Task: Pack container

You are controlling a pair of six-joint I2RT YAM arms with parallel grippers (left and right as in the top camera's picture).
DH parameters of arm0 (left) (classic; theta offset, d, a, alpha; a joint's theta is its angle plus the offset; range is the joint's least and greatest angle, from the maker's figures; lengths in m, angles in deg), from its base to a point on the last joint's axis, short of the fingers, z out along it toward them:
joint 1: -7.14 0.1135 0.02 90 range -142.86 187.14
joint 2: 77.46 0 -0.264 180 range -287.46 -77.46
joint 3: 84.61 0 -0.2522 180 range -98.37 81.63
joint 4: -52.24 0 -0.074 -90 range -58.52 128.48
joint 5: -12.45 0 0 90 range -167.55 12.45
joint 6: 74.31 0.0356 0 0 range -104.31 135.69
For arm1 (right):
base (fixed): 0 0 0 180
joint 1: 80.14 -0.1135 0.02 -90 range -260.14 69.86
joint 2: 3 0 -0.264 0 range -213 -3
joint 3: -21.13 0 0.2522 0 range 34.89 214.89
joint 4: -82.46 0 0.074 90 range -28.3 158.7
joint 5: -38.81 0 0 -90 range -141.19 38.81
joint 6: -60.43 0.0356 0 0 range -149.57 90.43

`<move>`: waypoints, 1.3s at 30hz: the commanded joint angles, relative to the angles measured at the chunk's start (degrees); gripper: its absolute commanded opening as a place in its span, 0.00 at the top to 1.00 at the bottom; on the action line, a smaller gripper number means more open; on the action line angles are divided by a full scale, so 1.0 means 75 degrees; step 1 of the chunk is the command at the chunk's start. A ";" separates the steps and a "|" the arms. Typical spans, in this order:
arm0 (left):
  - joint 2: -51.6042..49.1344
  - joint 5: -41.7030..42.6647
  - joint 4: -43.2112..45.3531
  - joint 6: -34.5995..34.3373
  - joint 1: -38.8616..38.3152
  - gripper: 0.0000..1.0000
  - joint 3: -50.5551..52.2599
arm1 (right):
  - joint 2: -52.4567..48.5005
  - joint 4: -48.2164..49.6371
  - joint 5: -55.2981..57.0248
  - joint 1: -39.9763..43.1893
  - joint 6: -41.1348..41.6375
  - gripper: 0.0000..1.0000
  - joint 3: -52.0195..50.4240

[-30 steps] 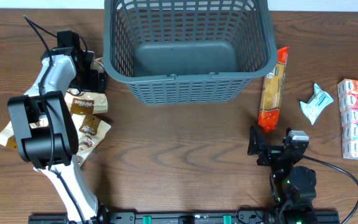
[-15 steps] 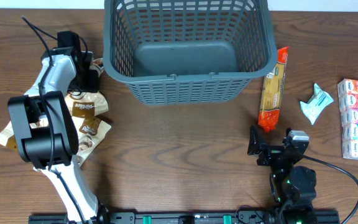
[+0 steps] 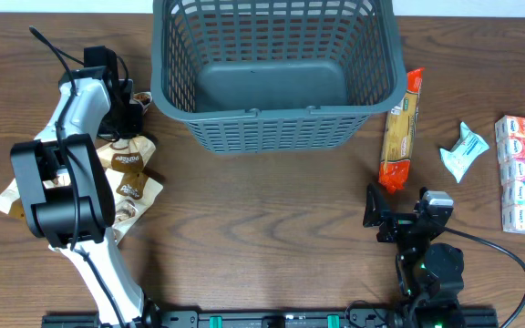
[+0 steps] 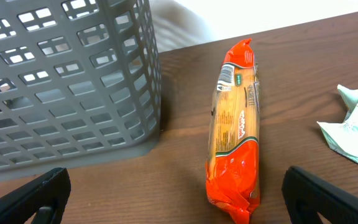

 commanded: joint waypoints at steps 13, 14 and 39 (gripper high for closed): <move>0.1609 -0.0050 -0.0323 -0.0154 -0.0003 0.94 0.0009 | -0.0017 -0.0003 0.0070 -0.0050 0.0119 0.01 -0.0032; 0.1824 -0.0064 -0.0321 -0.0154 -0.0003 0.94 0.0009 | -0.0017 -0.0003 0.0073 -0.0050 0.0119 0.01 -0.0032; 0.5928 -0.0431 0.0463 -0.0157 -0.0338 0.94 0.0009 | -0.0017 -0.0003 0.0073 -0.0050 0.0119 0.01 -0.0032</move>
